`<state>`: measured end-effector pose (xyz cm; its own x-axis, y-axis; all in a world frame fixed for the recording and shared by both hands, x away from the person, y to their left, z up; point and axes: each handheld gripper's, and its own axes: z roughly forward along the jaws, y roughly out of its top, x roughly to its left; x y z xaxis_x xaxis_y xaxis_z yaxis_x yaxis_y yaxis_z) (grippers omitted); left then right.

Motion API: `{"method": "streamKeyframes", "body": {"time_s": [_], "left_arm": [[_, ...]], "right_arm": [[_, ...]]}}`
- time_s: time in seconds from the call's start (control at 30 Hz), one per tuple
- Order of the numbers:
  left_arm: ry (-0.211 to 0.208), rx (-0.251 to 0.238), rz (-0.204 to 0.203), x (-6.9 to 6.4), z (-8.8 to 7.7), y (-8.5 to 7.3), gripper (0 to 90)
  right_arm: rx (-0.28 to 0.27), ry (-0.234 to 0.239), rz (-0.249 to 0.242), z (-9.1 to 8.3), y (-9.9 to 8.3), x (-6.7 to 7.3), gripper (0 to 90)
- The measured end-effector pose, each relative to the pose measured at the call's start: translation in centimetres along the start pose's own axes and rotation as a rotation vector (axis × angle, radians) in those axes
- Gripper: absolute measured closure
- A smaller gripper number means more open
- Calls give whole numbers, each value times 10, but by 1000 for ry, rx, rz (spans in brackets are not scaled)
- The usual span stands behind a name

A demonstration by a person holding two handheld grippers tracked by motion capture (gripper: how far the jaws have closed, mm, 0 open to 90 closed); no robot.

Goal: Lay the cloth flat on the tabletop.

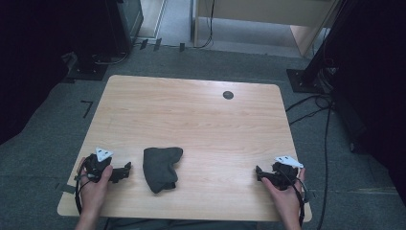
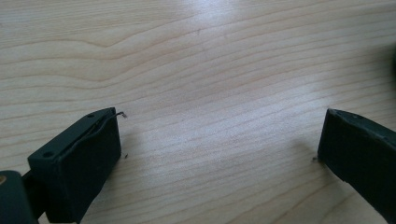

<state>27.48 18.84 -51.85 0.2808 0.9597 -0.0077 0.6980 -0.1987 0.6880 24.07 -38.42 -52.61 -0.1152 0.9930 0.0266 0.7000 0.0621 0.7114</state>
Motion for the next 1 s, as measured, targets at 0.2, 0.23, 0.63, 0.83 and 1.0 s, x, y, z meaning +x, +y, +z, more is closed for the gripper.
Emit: {"method": "streamKeyframes", "body": {"time_s": [0.2, 0.23, 0.63, 0.83, 1.0], "left_arm": [[-15, -53, -2, -2, -8, -1, 0], [-19, -55, -2, -4, -9, 0, 0], [-108, -113, -11, -30, -12, 11, 0], [-164, -153, -9, -36, -16, 12, 79], [-173, -150, -13, -39, -15, 9, 141]], "right_arm": [[-24, -9, 10, -4, -2, 5, 130], [-31, -4, 6, -5, -2, 8, 159], [-119, 161, -92, -28, 13, 72, 283], [-147, 297, -111, -25, 35, 121, 377], [-136, 380, -156, -14, 51, 167, 463]]}}
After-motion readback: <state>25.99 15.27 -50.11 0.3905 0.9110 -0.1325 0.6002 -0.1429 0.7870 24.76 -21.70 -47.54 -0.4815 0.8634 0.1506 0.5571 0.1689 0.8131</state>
